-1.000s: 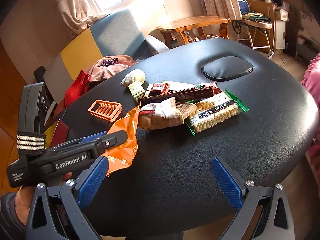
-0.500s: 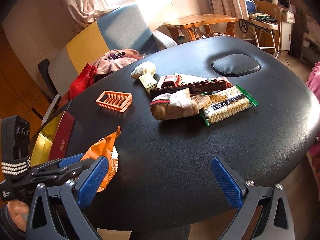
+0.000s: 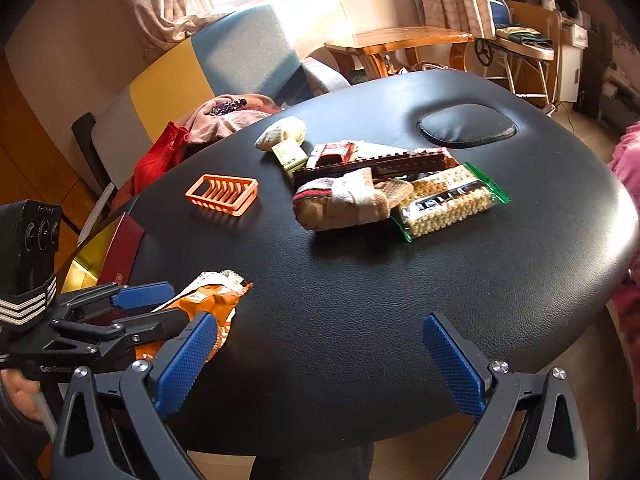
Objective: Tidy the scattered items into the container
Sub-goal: 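Carry the biscuit packet with the left tool while the right tool reaches the orange rack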
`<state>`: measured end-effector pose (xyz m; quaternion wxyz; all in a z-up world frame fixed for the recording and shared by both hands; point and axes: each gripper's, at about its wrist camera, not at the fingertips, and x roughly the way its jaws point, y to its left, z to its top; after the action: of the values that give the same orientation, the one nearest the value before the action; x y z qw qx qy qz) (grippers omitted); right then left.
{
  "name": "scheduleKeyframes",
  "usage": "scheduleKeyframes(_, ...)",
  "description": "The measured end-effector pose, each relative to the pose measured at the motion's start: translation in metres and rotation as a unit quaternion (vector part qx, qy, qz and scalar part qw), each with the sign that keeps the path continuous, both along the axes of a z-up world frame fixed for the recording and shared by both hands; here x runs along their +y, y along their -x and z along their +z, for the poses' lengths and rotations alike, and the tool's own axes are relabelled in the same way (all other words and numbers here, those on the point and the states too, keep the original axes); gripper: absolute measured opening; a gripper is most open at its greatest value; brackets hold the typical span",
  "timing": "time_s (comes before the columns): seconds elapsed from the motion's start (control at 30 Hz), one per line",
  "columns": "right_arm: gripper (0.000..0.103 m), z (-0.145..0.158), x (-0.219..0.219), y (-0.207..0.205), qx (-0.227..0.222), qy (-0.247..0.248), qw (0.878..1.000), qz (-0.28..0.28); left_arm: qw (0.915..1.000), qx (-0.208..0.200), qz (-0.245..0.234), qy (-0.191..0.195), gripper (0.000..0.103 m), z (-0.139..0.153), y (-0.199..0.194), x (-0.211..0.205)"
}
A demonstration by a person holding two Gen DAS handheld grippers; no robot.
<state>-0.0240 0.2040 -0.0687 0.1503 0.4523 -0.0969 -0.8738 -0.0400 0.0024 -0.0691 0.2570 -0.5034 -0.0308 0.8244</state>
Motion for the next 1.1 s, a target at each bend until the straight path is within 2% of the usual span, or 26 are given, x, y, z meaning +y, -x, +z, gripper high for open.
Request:
scheduleKeyframes(0.13,0.103,-0.003,0.006,0.0,-0.003,0.001,1.0,-0.007,0.9996,-0.013,-0.026,-0.007,0.068,-0.008,0.009,-0.003)
scheduleKeyframes(0.27,0.103,-0.006,0.006,0.003,-0.005,0.002,1.0,-0.008,0.9978,-0.043,-0.041,-0.029,0.07,-0.017,0.015,-0.003)
scheduleKeyframes(0.37,0.103,-0.007,0.005,0.005,-0.006,-0.001,1.0,-0.008,0.9966,-0.057,-0.054,-0.026,0.07,-0.024,0.012,0.01)
scheduleKeyframes(0.43,0.103,-0.008,0.004,0.006,-0.007,-0.003,1.0,-0.008,0.9969,-0.053,-0.056,-0.017,0.069,-0.029,0.004,0.018)
scheduleKeyframes(0.53,0.103,-0.008,0.005,0.006,-0.007,-0.004,1.0,-0.009,0.999,-0.035,-0.026,-0.005,0.068,-0.028,-0.007,0.018)
scheduleKeyframes(0.63,0.103,-0.008,0.005,0.006,-0.008,-0.002,1.0,-0.012,0.9994,-0.025,0.024,-0.002,0.068,-0.027,-0.017,0.007)
scheduleKeyframes(0.8,0.103,-0.001,-0.01,0.01,0.003,0.0,1.0,0.018,0.9933,-0.015,0.113,0.02,0.068,-0.022,-0.036,-0.027)
scheduleKeyframes(0.87,0.097,0.002,-0.021,0.018,0.004,0.01,0.999,0.039,0.9904,-0.016,0.136,0.018,0.068,-0.021,-0.041,-0.042)
scheduleKeyframes(0.93,0.071,0.007,-0.038,0.032,0.006,0.01,0.998,0.069,0.9877,-0.018,0.155,0.014,0.068,-0.023,-0.045,-0.054)
scheduleKeyframes(1.0,0.063,0.01,-0.059,0.049,0.005,0.011,0.994,0.105,0.9866,-0.021,0.162,0.006,0.068,-0.025,-0.049,-0.061)
scheduleKeyframes(1.1,0.062,0.018,-0.095,0.075,0.014,0.004,0.987,0.163,0.9862,-0.022,0.164,-0.001,0.069,-0.027,-0.052,-0.062)
